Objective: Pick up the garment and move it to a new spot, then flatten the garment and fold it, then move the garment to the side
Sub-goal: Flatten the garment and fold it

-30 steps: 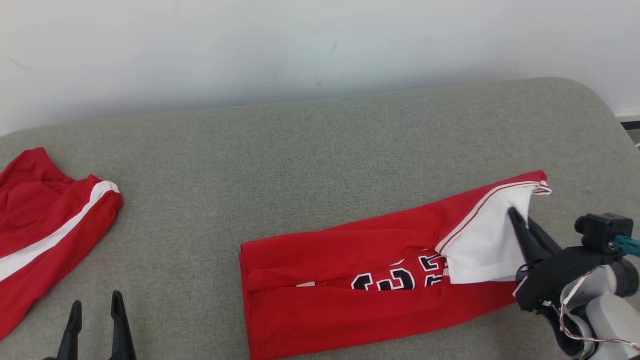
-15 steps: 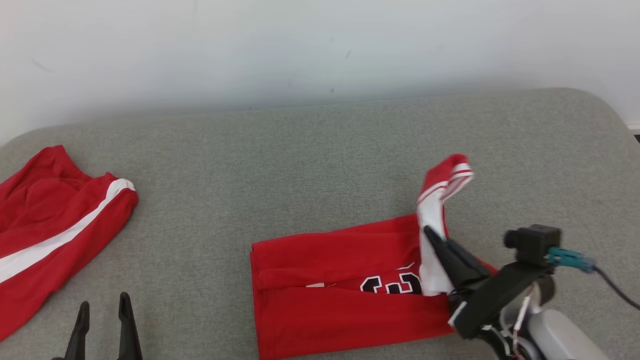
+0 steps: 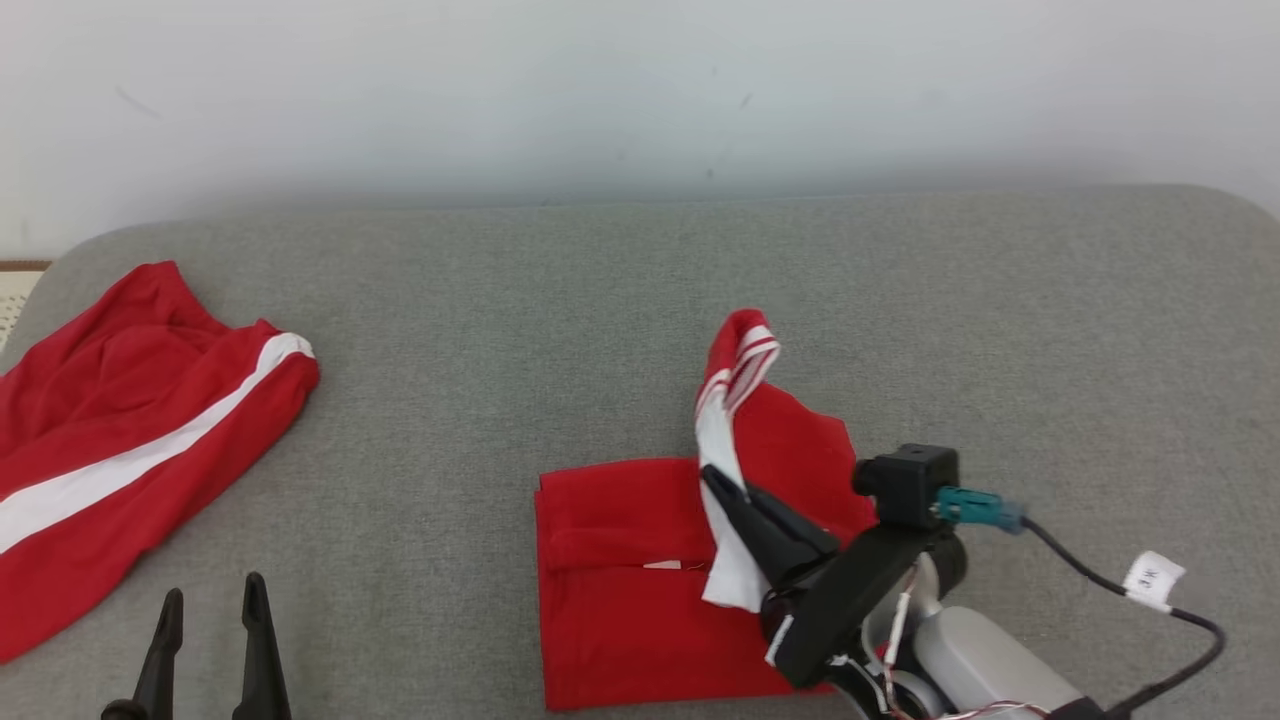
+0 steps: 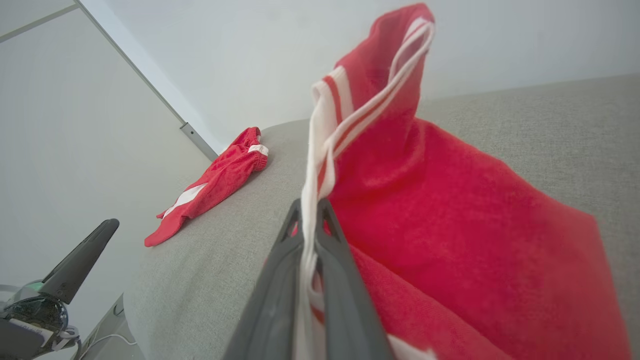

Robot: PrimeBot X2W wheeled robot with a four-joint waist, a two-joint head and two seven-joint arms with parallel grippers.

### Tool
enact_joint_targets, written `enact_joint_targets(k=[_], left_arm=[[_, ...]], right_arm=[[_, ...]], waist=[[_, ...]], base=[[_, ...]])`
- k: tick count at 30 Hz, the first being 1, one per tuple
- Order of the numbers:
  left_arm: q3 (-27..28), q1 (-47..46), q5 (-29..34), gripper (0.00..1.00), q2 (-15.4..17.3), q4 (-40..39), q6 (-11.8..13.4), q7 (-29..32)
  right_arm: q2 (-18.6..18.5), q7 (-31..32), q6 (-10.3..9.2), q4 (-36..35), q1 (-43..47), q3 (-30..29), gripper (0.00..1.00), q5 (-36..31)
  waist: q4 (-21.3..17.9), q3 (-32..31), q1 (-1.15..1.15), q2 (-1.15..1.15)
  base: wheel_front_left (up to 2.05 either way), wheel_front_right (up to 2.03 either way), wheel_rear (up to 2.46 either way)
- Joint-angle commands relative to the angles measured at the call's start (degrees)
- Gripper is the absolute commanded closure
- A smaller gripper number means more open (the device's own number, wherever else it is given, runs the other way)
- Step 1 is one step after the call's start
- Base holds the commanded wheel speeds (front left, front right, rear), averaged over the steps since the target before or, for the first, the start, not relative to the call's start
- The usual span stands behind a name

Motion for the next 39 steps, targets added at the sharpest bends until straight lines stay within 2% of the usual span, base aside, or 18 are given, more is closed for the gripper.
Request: enact_joint_targets(k=[1,14,23,24,25,26,27,33,39], left_arm=[[0.28,-0.67,0.40,0.00,0.04,0.29,-0.20,-0.18],[-0.34,-0.99,-0.10,0.00,0.03,0.57,0.29,-0.18],[-1.20,-1.50,-0.49,0.00,0.03,1.01,0.41,-0.18],[-1.23,-1.47,-0.47,0.00,0.03,0.96,0.49,-0.18],[-1.22,-1.40,-0.49,0.00,0.03,0.93,0.56,-0.18],[-1.20,-1.32,-0.49,0.00,0.03,0.89,0.61,-0.18],[-1.13,-1.22,-0.47,0.00,0.03,0.86,0.70,-0.18],[-0.51,-0.72,-0.31,0.00,0.03,0.91,0.63,-0.18],[-0.59,-0.03,-0.38,0.00,0.03,0.52,0.90,-0.18]], right_arm=[[0.79,-0.57,0.00,0.84,-1.08,1.21,1.00,0.17],[4.69,-1.90,0.00,8.60,-4.66,7.10,1.00,1.56],[7.77,-3.02,0.00,17.70,-6.52,8.95,1.00,1.59],[8.03,-3.28,0.00,18.21,-6.71,9.13,0.95,1.78],[8.15,-3.65,0.00,18.66,-6.93,9.25,0.58,1.93],[8.21,-4.02,0.00,19.02,-7.09,9.37,0.07,2.09],[8.13,-4.36,0.00,19.33,-7.29,9.38,0.00,2.14],[7.26,-7.69,0.00,17.97,-8.03,9.10,0.00,3.15],[4.12,-10.85,0.00,15.40,-8.31,6.99,0.00,2.51]], waist=[[0.71,0.10,0.00,0.00],[3.83,0.55,0.00,0.00],[5.47,0.95,0.00,0.00],[5.52,0.96,0.00,0.00],[5.55,0.97,0.00,0.00],[5.55,0.97,0.00,0.00],[5.50,0.95,0.00,0.00],[4.66,0.63,0.00,0.00],[3.84,0.27,0.00,0.00]], base=[[0.00,0.00,0.00],[0.00,0.00,0.00],[0.00,0.00,0.00],[0.00,0.00,0.00],[0.00,0.00,0.00],[0.00,0.00,0.00],[0.00,0.00,0.00],[0.00,0.00,0.00],[0.00,0.00,0.00]])
